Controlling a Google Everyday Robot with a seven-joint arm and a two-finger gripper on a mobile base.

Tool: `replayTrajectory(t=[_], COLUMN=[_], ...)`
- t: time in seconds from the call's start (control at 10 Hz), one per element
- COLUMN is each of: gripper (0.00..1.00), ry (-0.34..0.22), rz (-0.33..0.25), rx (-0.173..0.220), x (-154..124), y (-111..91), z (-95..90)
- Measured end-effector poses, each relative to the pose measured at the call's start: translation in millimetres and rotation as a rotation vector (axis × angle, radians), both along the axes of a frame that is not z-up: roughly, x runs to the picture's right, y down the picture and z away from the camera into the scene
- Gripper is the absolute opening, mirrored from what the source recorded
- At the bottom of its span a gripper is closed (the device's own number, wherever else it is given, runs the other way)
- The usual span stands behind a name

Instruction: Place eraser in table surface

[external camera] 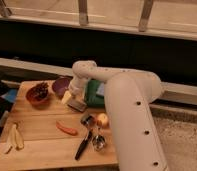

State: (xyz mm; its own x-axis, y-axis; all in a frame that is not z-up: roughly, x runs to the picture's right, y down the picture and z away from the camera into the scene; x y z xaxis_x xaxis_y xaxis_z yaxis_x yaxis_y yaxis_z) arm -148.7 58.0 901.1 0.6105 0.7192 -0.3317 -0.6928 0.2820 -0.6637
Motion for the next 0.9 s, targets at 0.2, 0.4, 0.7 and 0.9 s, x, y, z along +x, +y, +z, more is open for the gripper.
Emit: replayTrajectory(t=[0.2,0.4,0.7,0.9], gripper=[0.80,0.80,0.80,0.80], ry=[0.032,0.049,0.074,0.093], rz=[-0.028,-0.031,-0.030,-0.015], rx=[0.023,0.030,0.017,0.006], x=[-7.5,-6.5,-5.0,1.0], y=[6.9,10.3,22.3,29.6], z=[3.2,7.0,16.3,20.5])
